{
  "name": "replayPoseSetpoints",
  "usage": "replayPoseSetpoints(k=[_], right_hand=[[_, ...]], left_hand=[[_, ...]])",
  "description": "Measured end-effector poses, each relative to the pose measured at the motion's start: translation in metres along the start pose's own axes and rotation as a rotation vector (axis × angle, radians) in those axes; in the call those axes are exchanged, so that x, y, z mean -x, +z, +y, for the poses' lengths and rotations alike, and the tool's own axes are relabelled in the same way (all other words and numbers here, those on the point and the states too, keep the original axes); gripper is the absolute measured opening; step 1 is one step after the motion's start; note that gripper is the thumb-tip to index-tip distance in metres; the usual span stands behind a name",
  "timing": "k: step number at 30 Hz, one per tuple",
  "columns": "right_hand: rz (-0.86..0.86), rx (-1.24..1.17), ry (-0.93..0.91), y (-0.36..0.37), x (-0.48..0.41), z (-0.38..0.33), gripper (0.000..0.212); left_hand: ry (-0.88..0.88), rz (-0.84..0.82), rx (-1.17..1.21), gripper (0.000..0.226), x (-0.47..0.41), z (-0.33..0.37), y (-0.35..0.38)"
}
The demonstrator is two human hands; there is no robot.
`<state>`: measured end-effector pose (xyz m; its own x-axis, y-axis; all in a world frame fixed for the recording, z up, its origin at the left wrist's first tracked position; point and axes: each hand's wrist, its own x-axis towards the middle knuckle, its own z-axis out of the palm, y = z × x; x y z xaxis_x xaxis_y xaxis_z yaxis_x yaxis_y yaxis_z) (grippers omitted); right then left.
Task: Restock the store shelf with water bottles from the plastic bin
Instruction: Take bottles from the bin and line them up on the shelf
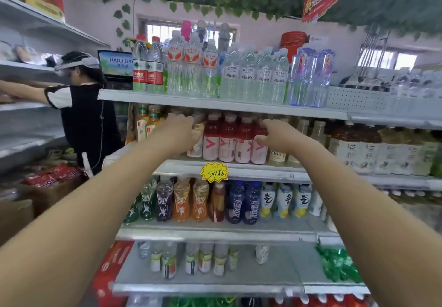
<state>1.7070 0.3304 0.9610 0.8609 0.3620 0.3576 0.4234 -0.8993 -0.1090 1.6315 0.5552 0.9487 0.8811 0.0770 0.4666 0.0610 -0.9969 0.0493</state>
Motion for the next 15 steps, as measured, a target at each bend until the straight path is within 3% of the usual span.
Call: replayPoseSetpoints(k=[6, 15], right_hand=[[-0.108, -0.050, -0.107, 0.025, 0.074, 0.017, 0.057], [-0.285, -0.157, -0.059, 0.122, 0.161, 0.029, 0.055]], left_hand=[[-0.107, -0.107, 0.046, 0.043, 0.084, 0.042, 0.016], [-0.125, -0.224, 0.012, 0.036, 0.182, 0.055, 0.076]])
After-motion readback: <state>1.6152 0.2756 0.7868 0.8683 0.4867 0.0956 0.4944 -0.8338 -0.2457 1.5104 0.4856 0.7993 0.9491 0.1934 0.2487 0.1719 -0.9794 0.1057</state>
